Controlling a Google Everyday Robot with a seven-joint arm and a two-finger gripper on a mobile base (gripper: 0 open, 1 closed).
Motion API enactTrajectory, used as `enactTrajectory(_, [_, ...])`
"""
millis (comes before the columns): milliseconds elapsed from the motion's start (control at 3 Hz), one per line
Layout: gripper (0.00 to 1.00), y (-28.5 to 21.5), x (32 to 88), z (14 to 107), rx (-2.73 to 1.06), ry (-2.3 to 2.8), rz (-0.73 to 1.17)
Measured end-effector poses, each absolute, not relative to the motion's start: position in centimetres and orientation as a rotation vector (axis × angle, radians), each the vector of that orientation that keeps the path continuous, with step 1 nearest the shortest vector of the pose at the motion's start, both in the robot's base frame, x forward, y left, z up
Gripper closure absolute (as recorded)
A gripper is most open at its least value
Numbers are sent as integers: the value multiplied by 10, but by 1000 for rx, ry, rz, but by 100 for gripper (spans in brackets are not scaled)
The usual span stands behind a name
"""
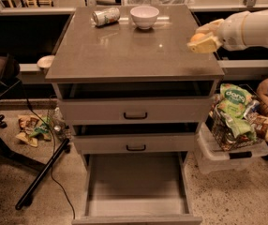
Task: Pick orange from bottom drawer and place on counter
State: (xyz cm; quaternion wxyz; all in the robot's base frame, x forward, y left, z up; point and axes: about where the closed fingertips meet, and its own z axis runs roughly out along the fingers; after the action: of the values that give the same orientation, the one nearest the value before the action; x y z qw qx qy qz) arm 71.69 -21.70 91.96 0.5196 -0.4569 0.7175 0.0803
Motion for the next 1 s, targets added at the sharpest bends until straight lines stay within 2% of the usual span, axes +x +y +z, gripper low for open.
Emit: enactTrajectory(1000, [100,-193,741,902,-971,1788,228])
